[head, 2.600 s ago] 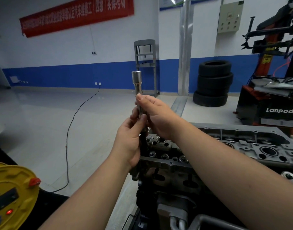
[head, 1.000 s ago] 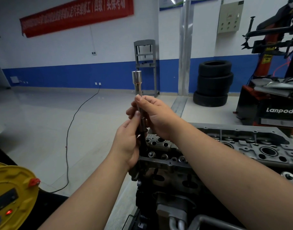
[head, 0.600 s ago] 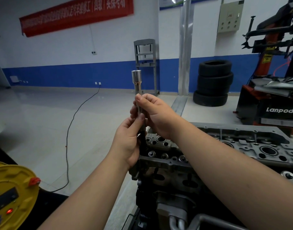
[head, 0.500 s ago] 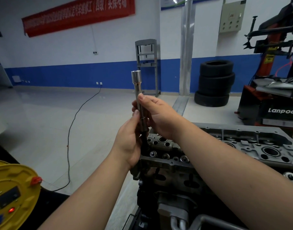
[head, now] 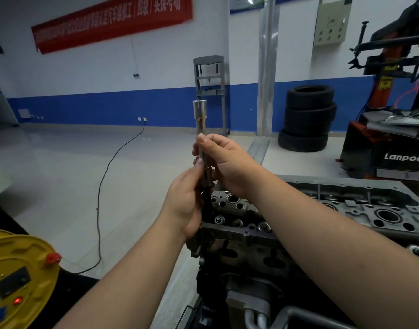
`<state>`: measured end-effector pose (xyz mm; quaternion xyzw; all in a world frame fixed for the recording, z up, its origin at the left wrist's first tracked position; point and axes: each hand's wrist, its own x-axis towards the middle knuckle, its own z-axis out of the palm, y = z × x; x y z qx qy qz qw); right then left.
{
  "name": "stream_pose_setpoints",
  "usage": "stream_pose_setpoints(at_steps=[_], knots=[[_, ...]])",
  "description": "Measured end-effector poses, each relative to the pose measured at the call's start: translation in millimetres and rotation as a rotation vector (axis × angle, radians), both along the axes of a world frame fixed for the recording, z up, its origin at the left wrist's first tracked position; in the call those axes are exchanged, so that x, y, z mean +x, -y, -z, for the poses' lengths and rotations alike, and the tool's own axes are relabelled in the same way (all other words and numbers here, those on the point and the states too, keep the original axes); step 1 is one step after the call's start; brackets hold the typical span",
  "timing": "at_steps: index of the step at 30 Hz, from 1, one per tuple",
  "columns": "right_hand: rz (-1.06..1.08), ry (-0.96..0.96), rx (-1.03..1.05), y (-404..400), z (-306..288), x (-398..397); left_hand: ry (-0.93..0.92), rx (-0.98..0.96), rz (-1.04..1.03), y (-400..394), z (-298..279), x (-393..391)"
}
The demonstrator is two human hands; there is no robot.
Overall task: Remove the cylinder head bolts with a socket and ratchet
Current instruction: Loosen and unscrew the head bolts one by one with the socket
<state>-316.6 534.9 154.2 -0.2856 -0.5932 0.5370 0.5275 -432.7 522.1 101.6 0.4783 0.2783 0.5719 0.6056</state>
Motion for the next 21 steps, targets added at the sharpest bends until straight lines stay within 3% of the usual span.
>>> stream_pose_setpoints(at_steps=[5,11,21], knots=[[-0.018,0.050,-0.034,3.4,-1.8,2.3,-0.050,0.037,0.028,-1.1,3.1,-2.3],[-0.034,0.065,0.003,3.7,-1.2,-0.4,0.079,-0.025,-0.061,-2.3,3.0,-0.5],[-0.044,0.013,-0.050,3.1,-1.1,2.0,-0.032,0.011,0.020,2.5,0.5,-1.6]])
